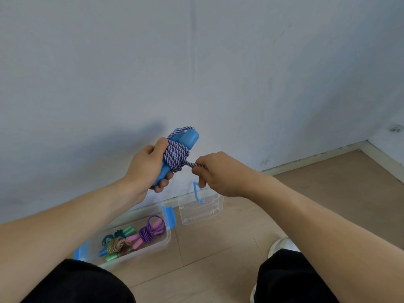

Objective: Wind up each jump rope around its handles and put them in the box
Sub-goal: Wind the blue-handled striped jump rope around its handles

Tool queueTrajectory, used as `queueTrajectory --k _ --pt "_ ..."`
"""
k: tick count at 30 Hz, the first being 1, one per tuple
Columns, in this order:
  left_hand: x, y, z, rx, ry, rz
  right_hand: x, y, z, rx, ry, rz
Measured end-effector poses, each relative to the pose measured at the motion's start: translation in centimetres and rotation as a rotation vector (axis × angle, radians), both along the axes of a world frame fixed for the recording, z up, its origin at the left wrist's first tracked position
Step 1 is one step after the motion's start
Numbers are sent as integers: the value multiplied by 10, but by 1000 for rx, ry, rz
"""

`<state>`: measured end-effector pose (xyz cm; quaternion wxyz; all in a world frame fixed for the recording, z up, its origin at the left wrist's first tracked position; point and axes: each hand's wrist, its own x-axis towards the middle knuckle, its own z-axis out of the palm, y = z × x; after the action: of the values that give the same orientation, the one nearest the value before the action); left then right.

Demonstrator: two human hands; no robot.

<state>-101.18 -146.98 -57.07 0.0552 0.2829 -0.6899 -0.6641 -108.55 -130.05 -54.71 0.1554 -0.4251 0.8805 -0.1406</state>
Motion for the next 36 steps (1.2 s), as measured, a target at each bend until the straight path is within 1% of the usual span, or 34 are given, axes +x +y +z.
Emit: queueTrajectory --k 2,4,6,7,9,11,13,14,16,18,20,23,26,27,29,31,33,36 --pt "-2 -1 -1 7 0 42 2 -1 0 -101 89 -46" --pt "-3 -4 1 33 -7 64 4 -1 3 -278 144 -118" --pt "-4 -7 3 71 -24 77 8 0 9 -456 118 -198" --pt "-4 -8 4 90 -33 83 9 2 12 -500 67 -231" --pt "-3 -8 5 118 -45 89 11 3 15 -491 -59 -284" --pt "-1 -6 6 170 -46 83 13 2 15 -413 -161 -313" --pt "-1 -4 7 258 -28 87 21 -1 16 -380 -273 -267" --pt "-1 -5 8 289 -17 94 24 -3 16 -381 -280 -218" --pt "-2 -10 8 309 -4 123 30 -5 14 -412 -216 -137" --pt "-3 -14 7 277 -5 160 33 -5 13 -456 -153 -104" --pt "-4 -13 4 209 -16 167 34 -4 15 -467 -128 -93" --pt "-2 -10 -2 133 -15 80 33 -1 17 -470 -183 0" --pt "3 -4 -3 -60 10 -2 31 1 16 -501 -252 50" --pt "4 -1 -1 -103 17 -10 29 1 15 -523 -258 35" --pt "6 5 2 -90 6 -37 23 1 18 -574 -207 -57" --pt "7 11 5 7 -12 -101 14 3 20 -679 -181 -188" --pt "7 18 8 106 7 -174 6 7 23 -802 -240 -313" --pt "8 24 12 223 14 -239 2 9 23 -866 -301 -418"
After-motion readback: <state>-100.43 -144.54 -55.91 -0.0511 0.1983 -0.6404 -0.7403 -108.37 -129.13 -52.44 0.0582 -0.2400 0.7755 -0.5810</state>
